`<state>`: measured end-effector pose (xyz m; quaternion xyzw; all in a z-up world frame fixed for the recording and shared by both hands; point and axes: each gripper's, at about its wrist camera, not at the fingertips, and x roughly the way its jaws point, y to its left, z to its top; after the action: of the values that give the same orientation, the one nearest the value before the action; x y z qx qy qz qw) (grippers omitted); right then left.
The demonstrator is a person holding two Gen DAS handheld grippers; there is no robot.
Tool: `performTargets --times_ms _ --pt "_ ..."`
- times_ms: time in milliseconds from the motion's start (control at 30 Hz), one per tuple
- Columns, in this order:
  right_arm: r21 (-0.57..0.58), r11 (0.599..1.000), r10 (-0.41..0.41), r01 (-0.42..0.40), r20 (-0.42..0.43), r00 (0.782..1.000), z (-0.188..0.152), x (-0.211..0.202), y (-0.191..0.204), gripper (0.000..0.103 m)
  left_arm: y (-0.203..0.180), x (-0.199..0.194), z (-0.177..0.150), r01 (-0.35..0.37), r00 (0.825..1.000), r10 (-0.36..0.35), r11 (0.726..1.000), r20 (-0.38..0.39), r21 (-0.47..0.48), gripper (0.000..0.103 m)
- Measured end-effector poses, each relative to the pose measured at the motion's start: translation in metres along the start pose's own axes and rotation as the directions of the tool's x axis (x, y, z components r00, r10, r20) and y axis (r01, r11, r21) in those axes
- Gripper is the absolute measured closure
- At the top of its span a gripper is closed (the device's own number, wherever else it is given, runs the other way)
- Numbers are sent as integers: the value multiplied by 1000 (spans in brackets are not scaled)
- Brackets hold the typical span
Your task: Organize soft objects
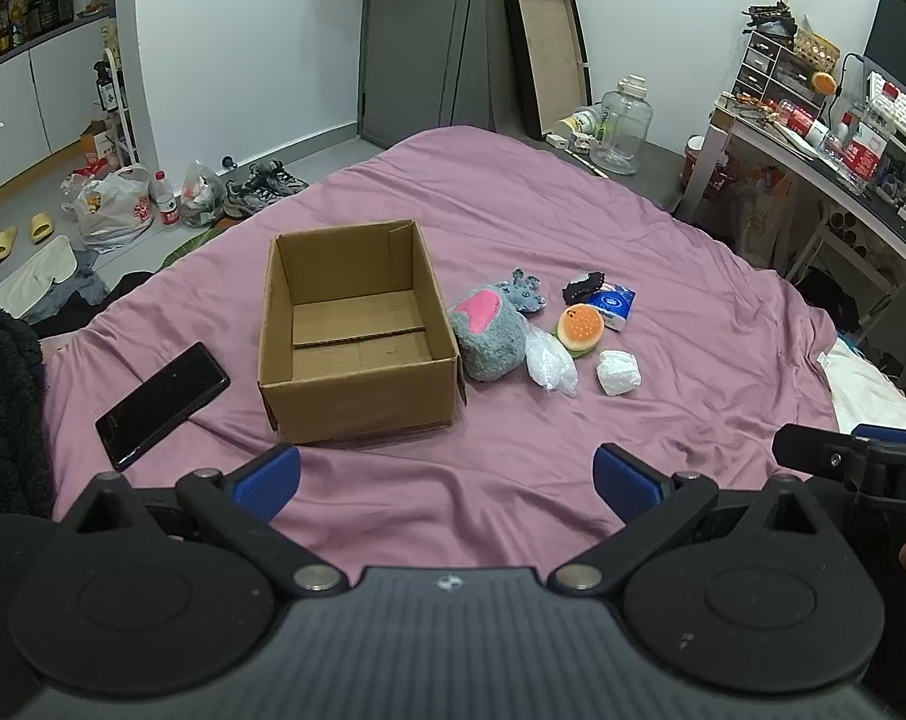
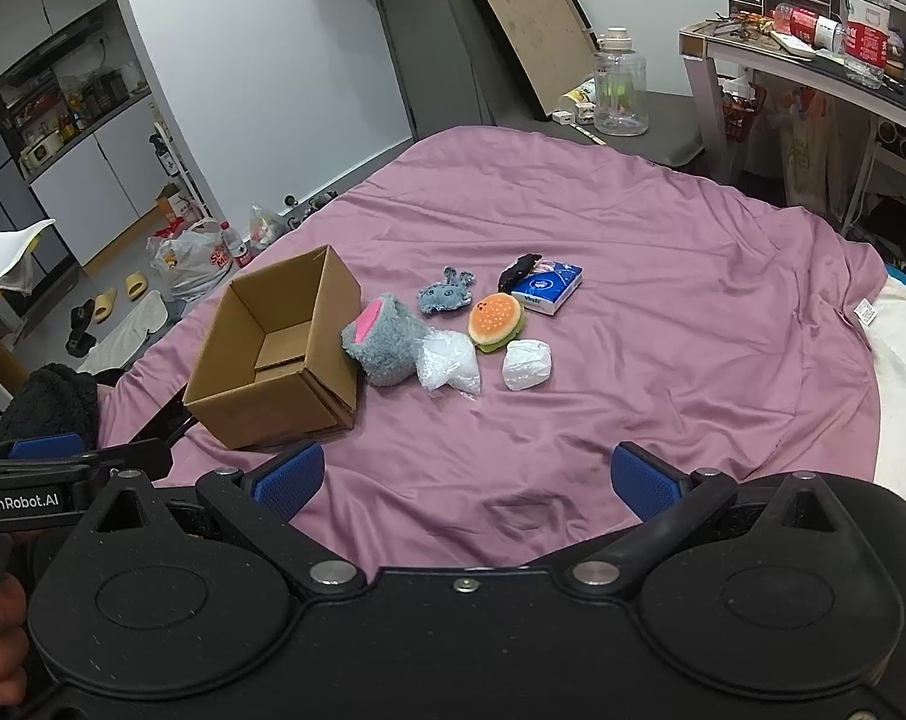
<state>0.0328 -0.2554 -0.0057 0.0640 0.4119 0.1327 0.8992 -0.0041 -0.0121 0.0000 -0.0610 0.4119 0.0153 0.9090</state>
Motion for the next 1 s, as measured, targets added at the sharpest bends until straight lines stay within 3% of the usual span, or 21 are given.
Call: performTargets --times_ms 1000 --pt "-8 1000 4 -4 12 1000 1 -5 4 0 4 -5 0 1 1000 -1 1000 5 -8 0"
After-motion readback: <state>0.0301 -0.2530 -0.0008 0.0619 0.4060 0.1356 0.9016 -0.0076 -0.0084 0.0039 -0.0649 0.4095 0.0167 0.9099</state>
